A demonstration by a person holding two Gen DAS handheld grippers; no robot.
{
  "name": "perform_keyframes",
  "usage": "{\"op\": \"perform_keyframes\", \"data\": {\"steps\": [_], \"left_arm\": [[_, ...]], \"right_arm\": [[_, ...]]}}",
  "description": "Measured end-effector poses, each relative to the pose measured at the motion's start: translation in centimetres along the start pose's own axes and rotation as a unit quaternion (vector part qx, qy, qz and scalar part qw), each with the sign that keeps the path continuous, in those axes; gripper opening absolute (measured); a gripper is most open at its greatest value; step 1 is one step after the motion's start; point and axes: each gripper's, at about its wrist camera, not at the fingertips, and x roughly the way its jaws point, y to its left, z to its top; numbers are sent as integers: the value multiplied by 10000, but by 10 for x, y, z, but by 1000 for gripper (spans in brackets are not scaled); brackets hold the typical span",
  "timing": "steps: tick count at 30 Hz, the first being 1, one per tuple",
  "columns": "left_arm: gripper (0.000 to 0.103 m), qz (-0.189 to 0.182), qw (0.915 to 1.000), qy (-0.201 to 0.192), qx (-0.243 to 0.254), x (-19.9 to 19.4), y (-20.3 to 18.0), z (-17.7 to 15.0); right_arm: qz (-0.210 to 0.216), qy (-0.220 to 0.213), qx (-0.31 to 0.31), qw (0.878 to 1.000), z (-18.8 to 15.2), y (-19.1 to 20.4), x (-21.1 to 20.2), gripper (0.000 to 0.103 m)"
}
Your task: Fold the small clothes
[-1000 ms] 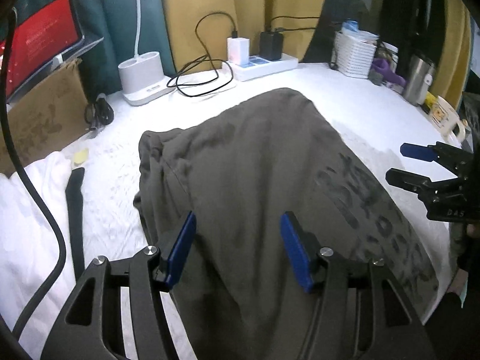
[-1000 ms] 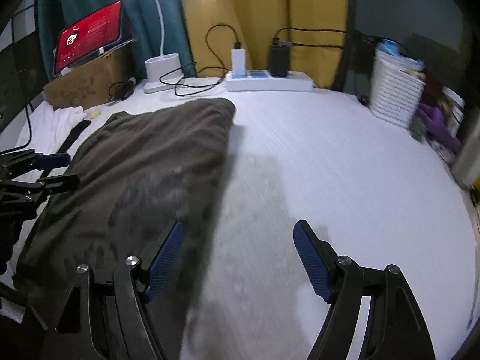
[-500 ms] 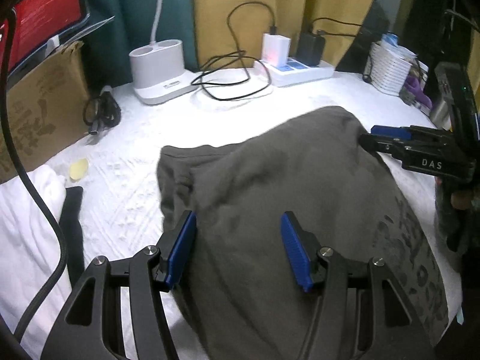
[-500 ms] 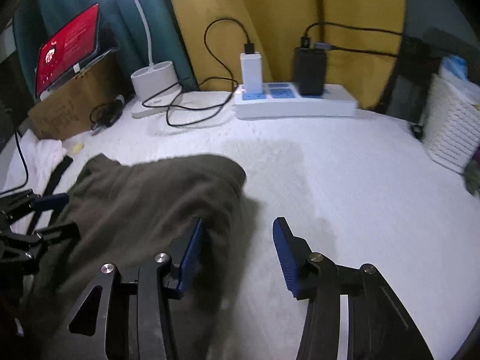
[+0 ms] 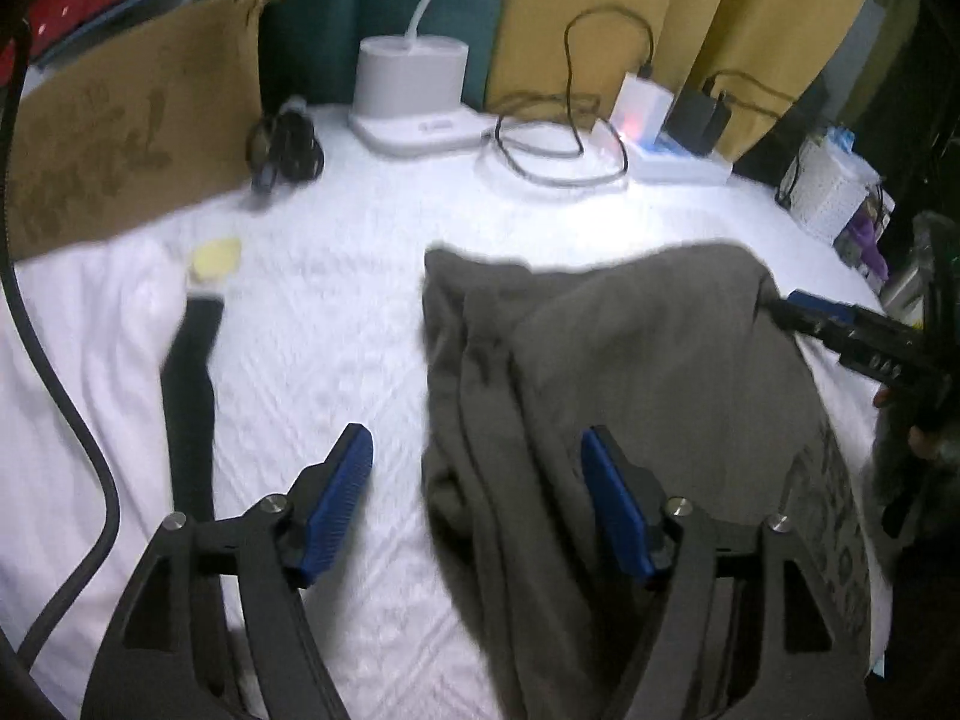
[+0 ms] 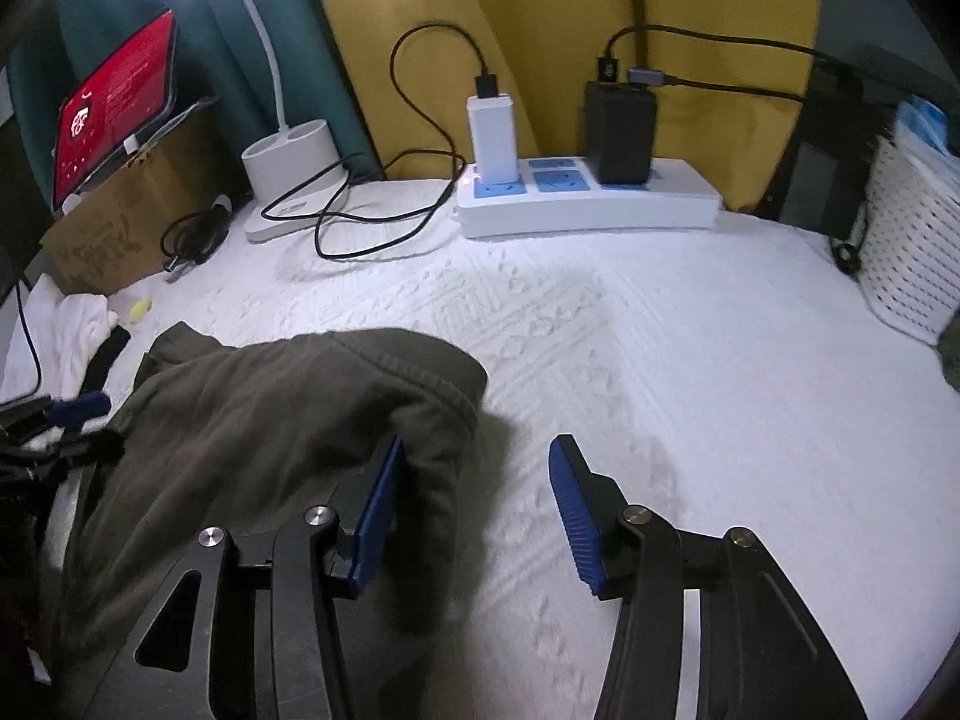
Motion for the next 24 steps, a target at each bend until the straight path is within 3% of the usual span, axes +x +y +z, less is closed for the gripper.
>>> {"op": "perform_keyframes", "data": {"steps": [2, 3, 4, 6, 14, 23, 24], "left_arm": [[72, -74, 10000, 19, -55, -2, -2, -7], [72, -131, 9999, 47, -45, -3, -5, -10], [72, -153, 9999, 65, -8, -4, -9, -11], [72, -128, 9998, 80, 162, -3, -18, -15], [77, 48, 9985, 122, 534, 3, -31, -19], [87, 197, 9980, -86, 598, 8, -42, -25], [87, 84, 9985, -85, 532, 8, -42, -24]], "right_arm": [[22, 0, 31, 10000, -6, -2, -6, 56], [27, -17, 34, 10000, -9, -2, -10, 60], [35, -35, 35, 10000, -12, -2, -13, 72], [96, -70, 24, 9999, -19, -3, -20, 77], [261, 50, 92, 9996, -40, -5, -27, 77], [414, 153, 0, 9990, -44, 5, -20, 78], [381, 94, -13, 9992, -45, 6, -20, 78]]}}
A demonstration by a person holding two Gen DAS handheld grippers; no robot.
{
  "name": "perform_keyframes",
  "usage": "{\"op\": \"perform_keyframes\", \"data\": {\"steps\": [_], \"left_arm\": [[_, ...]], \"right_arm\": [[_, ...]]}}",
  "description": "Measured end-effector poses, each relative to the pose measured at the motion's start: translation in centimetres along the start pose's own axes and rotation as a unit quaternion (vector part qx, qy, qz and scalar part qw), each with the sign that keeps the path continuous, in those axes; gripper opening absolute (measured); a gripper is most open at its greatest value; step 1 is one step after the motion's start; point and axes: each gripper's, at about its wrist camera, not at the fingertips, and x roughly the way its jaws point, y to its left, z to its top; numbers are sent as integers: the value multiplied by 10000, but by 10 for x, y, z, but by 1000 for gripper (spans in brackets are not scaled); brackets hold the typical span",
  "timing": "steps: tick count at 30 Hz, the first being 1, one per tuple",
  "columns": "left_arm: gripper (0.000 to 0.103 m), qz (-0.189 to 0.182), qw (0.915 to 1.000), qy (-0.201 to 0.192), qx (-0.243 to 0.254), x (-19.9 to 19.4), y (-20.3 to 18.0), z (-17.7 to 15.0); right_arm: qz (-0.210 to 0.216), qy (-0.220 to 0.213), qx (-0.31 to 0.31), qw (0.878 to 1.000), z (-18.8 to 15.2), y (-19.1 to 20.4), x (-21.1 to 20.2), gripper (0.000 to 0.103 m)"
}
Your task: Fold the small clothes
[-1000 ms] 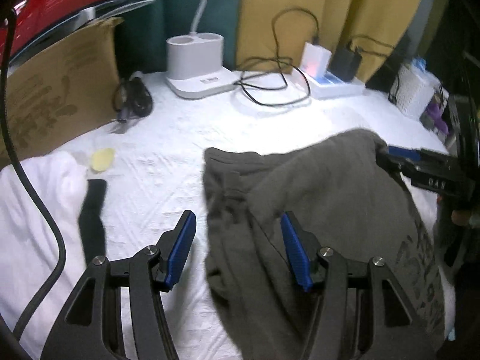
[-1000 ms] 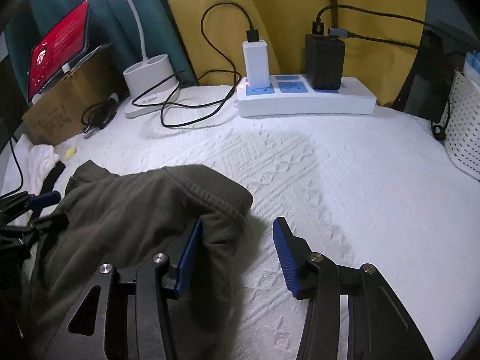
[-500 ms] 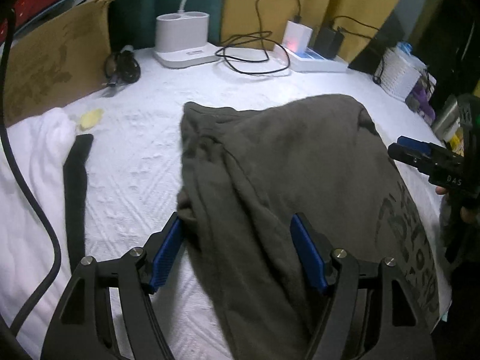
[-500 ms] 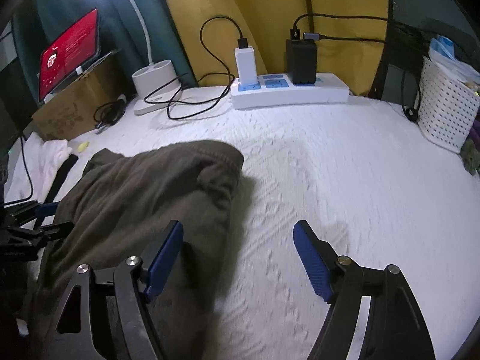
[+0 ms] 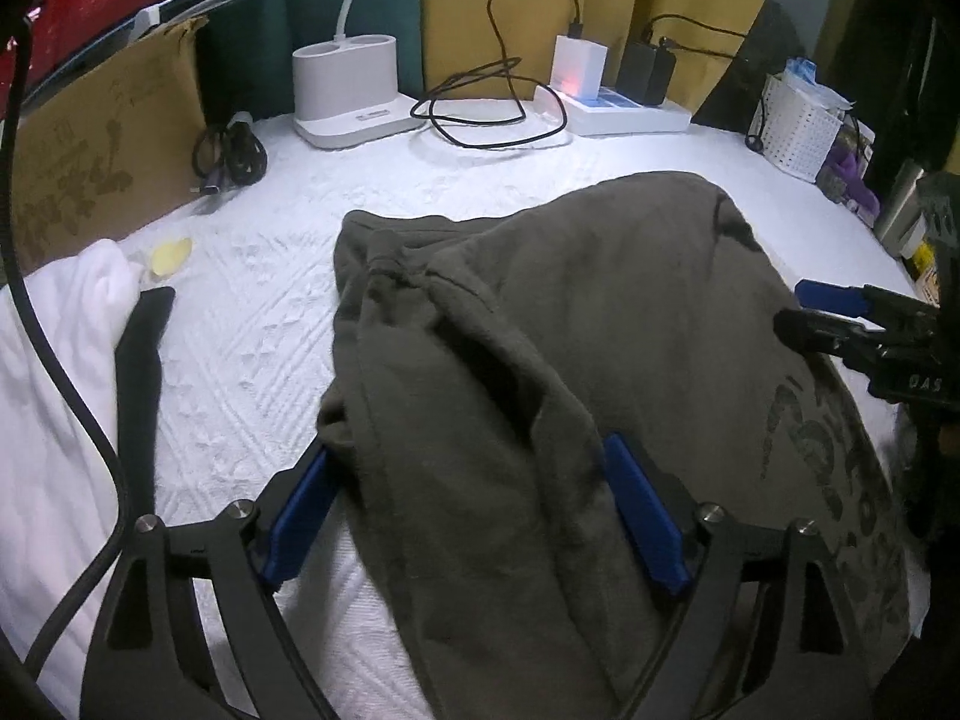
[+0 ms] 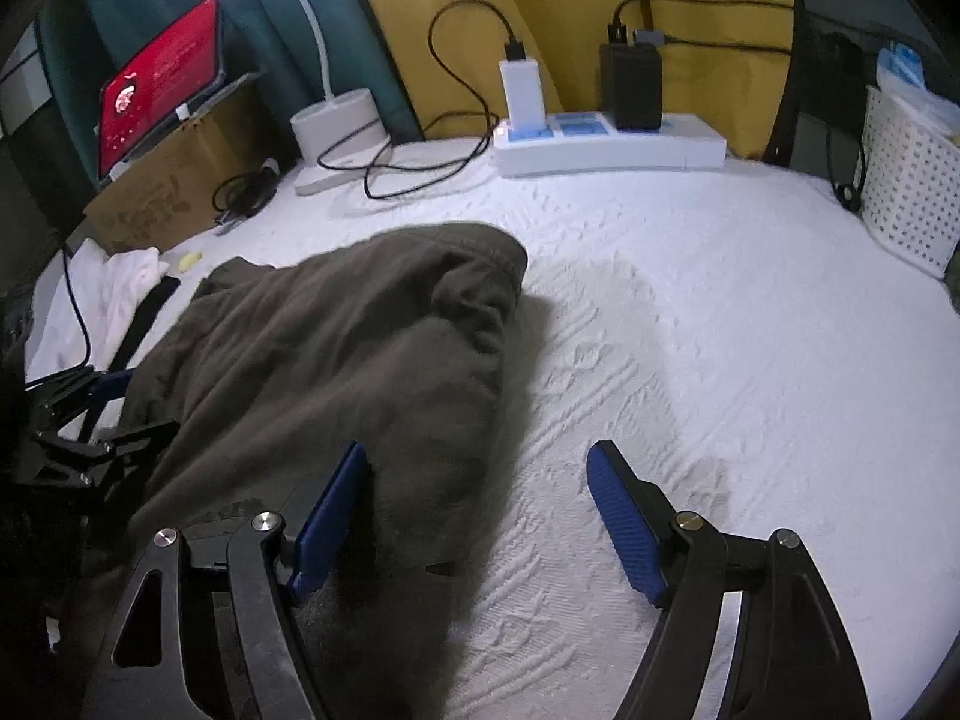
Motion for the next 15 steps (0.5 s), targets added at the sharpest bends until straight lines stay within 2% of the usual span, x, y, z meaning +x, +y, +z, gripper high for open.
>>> {"op": "perform_keyframes", "data": {"steps": [2, 6, 8, 10, 11, 12, 14, 15], "left_arm": [[87, -270, 9996, -35, -86, -1, 1, 1], [87, -197, 9997, -53, 132, 2, -8, 2], [81, -221, 9995, -117, 196, 2, -13, 3], [71, -280, 9989, -164, 328, 2, -20, 3], [69, -279, 9986, -199, 398, 2, -24, 3], [62, -316, 9981, -223, 473, 3, -28, 3], [59, -323, 9978, -236, 529, 4, -31, 4], [53, -360, 9976, -244, 544, 4, -32, 5]], "right_arm": [[-2, -11, -26, 10000, 0, 3, 1, 83], [-12, -54, -76, 10000, 0, 7, 5, 88], [-1, -33, -151, 9999, 2, 10, 8, 90], [50, -11, -238, 9997, 4, 15, 11, 90], [82, -8, -275, 9996, 5, 17, 12, 90], [136, 8, -314, 9994, 6, 20, 14, 90], [166, 22, -439, 9989, 8, 28, 18, 90], [206, 35, -520, 9984, 8, 33, 20, 90]]}}
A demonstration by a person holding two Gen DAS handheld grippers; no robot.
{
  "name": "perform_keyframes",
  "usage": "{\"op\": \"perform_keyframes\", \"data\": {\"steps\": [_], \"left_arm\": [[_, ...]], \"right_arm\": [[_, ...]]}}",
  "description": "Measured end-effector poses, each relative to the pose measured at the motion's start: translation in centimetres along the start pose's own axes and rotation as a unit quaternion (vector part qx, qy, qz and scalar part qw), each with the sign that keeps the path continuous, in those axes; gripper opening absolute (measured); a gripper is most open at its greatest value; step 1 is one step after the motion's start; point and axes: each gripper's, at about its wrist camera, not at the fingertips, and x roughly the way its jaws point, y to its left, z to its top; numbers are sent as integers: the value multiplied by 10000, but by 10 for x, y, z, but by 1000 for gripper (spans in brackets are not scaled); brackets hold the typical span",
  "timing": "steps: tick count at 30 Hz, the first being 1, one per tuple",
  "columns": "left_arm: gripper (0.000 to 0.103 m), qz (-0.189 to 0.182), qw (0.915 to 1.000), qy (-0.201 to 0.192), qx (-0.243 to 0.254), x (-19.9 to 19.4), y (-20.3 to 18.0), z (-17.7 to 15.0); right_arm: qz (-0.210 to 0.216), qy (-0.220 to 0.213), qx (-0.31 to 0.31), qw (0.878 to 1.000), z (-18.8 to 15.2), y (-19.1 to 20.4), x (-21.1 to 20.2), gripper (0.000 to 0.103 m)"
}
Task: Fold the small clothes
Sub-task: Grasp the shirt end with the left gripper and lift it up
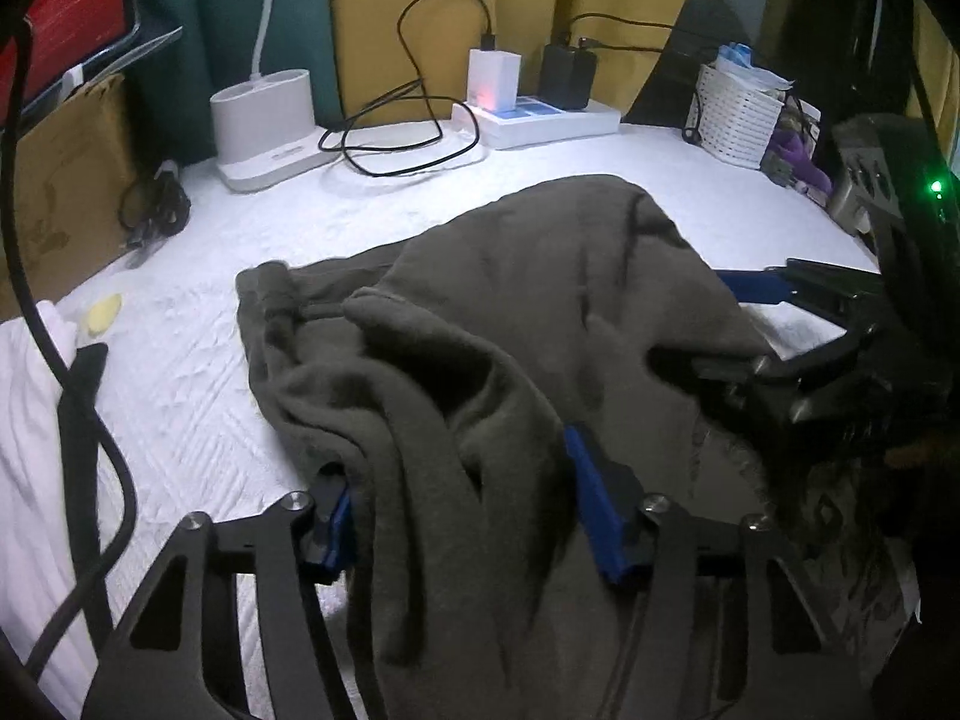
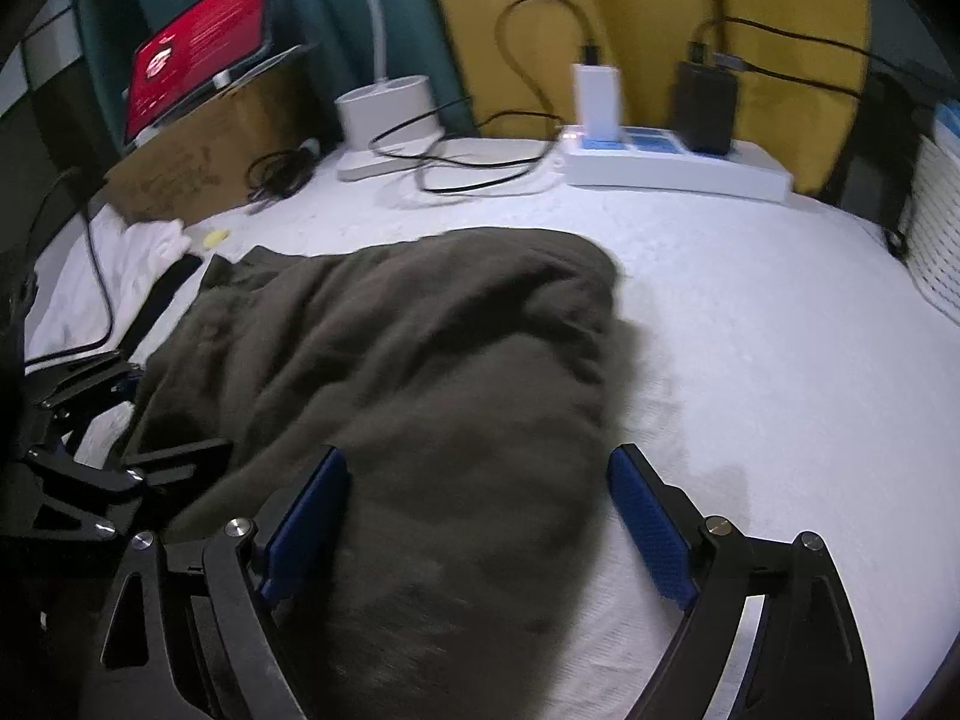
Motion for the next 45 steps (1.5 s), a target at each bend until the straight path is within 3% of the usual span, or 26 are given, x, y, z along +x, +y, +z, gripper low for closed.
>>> {"op": "perform_keyframes", "data": {"steps": [3, 5, 8, 16, 25, 45], "left_arm": [[40, -122, 9999, -31, 4, -1, -1, 1], [31, -125, 9999, -98, 35, -4, -4, 1], [27, -57, 9997, -165, 142, -8, -8, 1], [24, -213, 9984, -496, 190, -34, -21, 5], [23, -171, 9958, -870, 245, -69, -35, 7], [23, -190, 9792, -1937, 574, -170, -69, 4]], "right_arm": [[1, 35, -249, 9997, 3, 13, 5, 82], [10, -15, -282, 9996, 4, 16, 5, 54], [39, -50, -254, 9997, 2, 15, 3, 33], [41, -242, -295, 9993, -1, 22, -15, 28], [-211, -708, -409, 9964, -9, 31, -64, 27], [-568, -1945, -501, 9780, -35, 65, -191, 27]]}}
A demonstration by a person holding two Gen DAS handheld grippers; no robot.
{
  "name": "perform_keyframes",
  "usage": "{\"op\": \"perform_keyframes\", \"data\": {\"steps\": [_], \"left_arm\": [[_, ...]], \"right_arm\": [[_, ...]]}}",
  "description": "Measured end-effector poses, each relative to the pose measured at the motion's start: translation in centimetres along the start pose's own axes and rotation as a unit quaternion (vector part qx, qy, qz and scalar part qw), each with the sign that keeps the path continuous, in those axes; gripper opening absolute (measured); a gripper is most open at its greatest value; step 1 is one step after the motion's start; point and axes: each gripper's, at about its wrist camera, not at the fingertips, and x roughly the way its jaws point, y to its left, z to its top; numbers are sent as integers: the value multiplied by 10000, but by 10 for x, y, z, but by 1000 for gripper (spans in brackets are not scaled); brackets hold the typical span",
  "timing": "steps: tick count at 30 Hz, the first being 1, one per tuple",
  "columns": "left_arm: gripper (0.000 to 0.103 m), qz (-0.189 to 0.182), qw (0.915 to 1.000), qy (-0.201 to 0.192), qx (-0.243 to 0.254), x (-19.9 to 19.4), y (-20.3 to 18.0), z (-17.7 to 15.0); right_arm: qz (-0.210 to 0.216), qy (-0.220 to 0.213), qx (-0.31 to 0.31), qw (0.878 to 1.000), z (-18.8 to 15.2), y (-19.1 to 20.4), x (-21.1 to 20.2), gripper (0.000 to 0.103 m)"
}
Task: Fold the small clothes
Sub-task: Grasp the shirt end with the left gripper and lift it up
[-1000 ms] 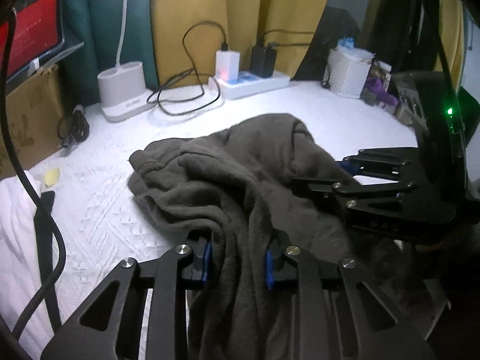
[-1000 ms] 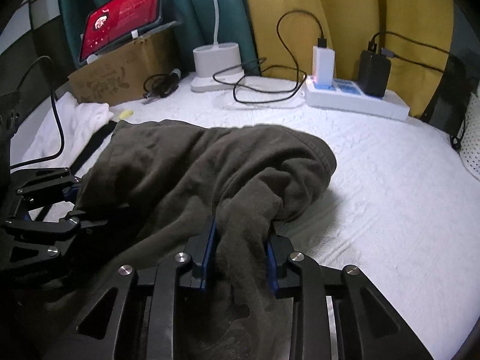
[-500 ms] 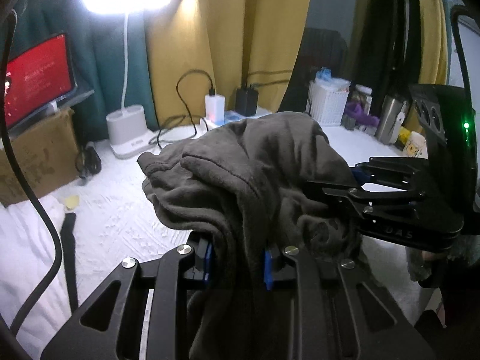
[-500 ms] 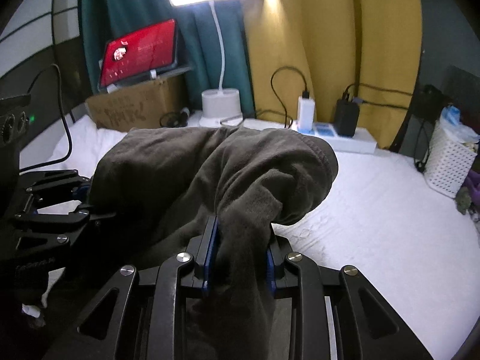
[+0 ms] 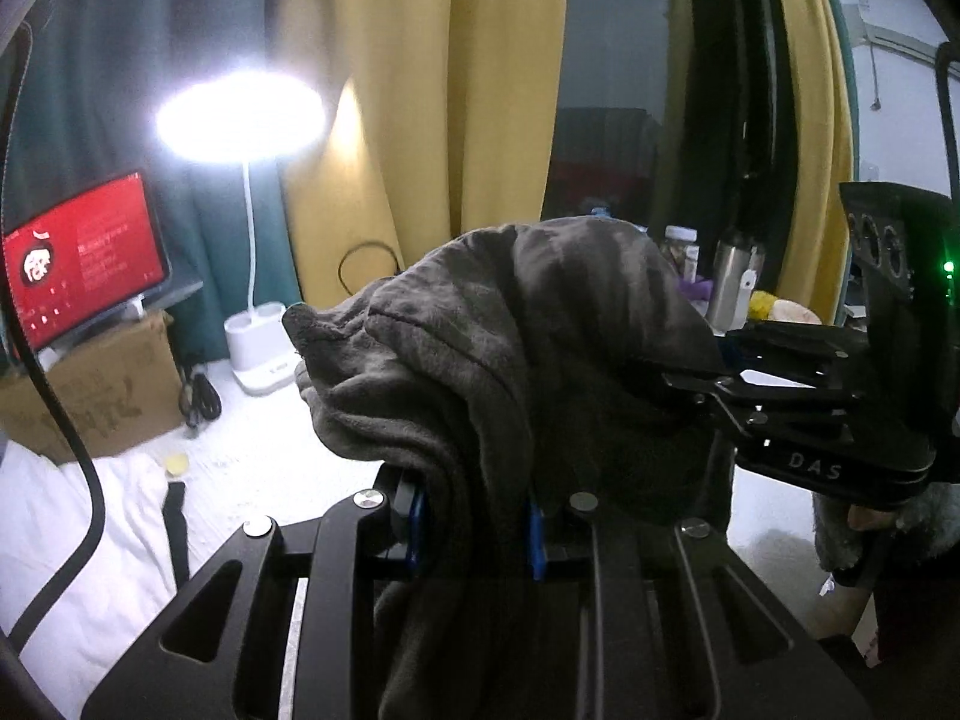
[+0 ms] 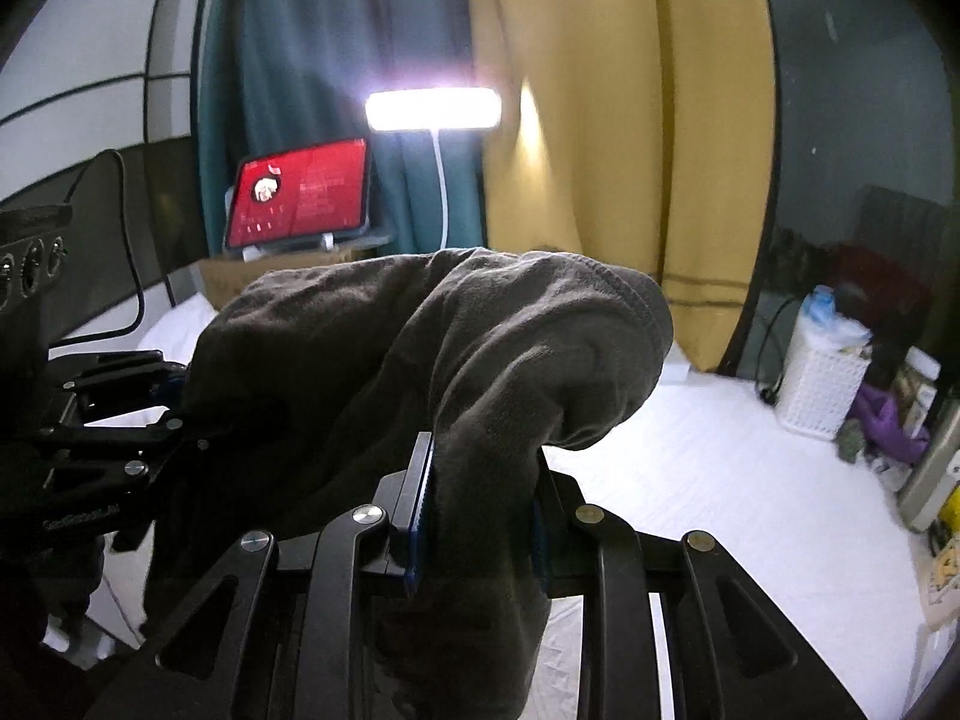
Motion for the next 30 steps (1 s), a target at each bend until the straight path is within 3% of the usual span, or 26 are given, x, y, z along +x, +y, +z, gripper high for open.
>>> {"op": "perform_keyframes", "data": {"steps": [7, 16, 23, 30], "left_arm": [[23, -112, 9996, -271, -47, -27, -4, 10], [23, 44, 9963, -859, 16, -73, 1, 21], [23, 341, 9934, -1094, 3, -104, 19, 19], [23, 639, 9931, -975, -146, -121, 52, -3]], "right_arm": [[-153, -372, -52, 9992, 10, 11, -35, 27], [-234, -958, -296, 9947, 30, 34, -80, 27], [-42, -1140, -538, 9920, 47, 64, -87, 27], [353, -1085, -624, 9915, 51, 102, -76, 27]]}}
